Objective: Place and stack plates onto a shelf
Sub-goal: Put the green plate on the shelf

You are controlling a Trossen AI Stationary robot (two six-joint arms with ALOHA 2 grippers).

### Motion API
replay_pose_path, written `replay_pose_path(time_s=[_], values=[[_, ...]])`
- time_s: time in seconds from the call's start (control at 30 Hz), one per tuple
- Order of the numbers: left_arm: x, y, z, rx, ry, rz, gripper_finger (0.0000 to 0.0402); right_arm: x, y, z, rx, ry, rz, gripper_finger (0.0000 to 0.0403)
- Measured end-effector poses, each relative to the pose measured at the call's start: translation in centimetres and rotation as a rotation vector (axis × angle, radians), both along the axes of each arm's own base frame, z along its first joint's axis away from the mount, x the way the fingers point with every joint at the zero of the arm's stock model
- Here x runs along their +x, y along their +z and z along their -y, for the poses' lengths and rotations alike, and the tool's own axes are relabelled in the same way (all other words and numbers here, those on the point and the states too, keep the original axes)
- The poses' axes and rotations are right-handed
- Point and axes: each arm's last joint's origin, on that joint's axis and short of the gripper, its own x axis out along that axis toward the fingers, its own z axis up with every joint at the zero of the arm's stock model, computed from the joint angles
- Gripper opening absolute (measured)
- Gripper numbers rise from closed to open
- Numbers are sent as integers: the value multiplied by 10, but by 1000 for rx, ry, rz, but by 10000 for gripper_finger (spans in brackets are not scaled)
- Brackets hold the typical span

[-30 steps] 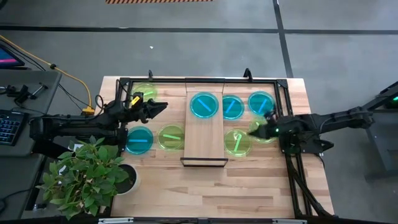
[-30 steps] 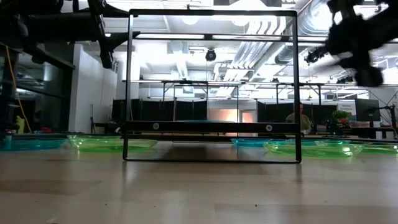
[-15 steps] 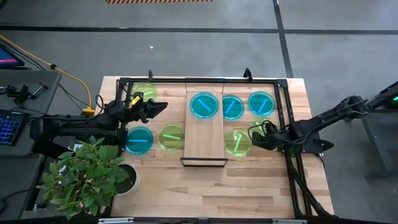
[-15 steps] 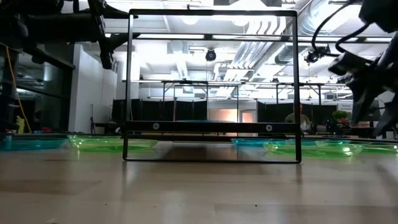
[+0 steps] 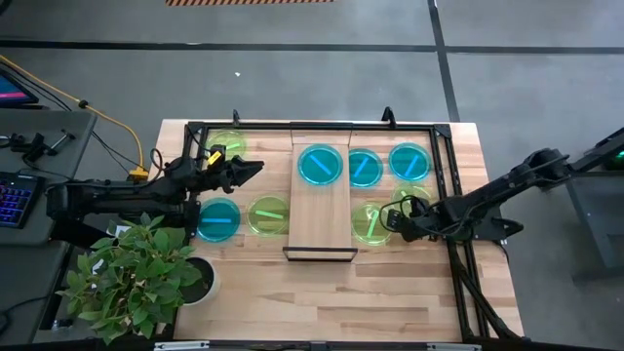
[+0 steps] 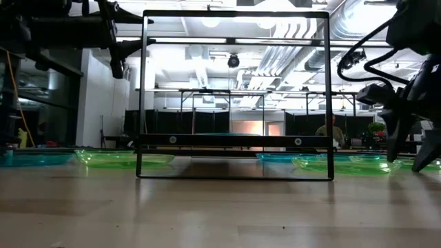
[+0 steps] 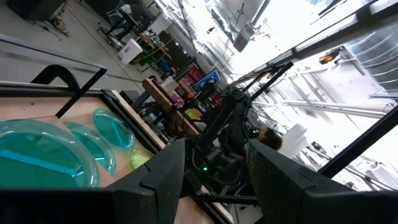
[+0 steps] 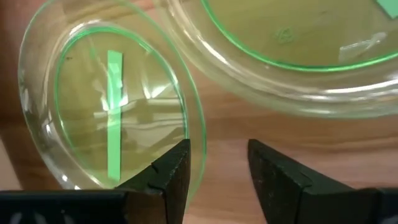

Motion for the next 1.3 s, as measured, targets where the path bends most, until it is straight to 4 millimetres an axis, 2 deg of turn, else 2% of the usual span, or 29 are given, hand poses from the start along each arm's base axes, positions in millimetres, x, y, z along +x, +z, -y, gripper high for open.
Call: replay_pose_path(time_s=[0.63, 0.8, 1.0, 1.17, 1.3], values=[[1, -5, 0, -15, 2, -51, 165, 10, -6, 4, -20, -133, 32, 148], [1, -5, 0, -34, 0, -44, 165, 9, -7, 6, -36, -139, 23, 104], [1, -5, -1, -43, 23, -41, 165, 7, -8, 8, -87, -116, 6, 11], [0, -5, -1, -42, 25, -39, 165, 8, -3, 6, -33, -27, 12, 11], [0, -5, -1, -43, 25, -39, 165, 7, 14, 6, -44, 30, 10, 3]])
